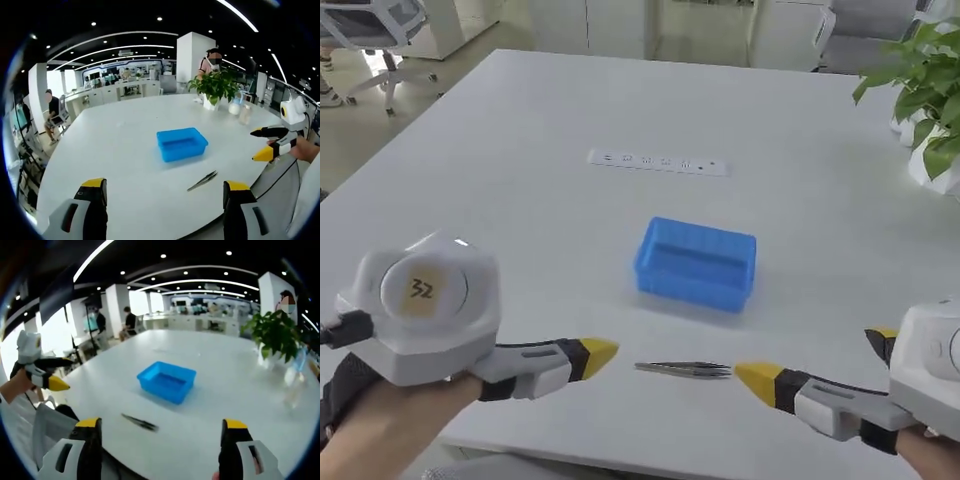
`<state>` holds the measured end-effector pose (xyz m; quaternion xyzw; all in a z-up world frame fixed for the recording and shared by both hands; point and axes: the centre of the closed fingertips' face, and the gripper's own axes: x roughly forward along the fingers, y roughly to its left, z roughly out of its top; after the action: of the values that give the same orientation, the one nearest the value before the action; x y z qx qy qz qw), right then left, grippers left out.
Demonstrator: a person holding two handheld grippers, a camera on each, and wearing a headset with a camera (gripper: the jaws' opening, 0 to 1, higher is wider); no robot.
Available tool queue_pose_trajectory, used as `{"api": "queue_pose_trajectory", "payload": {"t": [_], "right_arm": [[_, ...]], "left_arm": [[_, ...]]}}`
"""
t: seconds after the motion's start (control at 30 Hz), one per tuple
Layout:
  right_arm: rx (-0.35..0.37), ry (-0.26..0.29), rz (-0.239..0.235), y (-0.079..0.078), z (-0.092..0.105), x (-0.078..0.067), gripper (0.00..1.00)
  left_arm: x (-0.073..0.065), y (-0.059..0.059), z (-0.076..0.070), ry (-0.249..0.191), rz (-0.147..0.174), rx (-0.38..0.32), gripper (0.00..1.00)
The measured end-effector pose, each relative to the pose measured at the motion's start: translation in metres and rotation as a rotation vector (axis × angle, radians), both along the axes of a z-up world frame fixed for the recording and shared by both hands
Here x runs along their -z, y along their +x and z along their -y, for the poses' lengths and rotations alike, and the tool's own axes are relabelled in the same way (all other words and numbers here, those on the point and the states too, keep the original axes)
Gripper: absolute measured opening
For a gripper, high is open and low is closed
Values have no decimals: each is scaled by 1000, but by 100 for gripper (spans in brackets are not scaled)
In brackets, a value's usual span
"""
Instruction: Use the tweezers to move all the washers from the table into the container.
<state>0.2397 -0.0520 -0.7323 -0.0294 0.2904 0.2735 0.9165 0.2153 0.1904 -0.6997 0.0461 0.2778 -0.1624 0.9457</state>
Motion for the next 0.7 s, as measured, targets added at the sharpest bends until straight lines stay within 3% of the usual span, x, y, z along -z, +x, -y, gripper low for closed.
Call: {"api": "queue_pose_trajectory", "payload": {"t": [0.23, 0.7], "right_arm": [[12, 0, -2, 1, 3, 1, 99], [-3, -20, -12, -1, -4, 2, 99]], "left_arm": [[-4, 0, -6, -16, 12, -22, 99], [-1, -4, -10, -14, 2, -27, 99]]}}
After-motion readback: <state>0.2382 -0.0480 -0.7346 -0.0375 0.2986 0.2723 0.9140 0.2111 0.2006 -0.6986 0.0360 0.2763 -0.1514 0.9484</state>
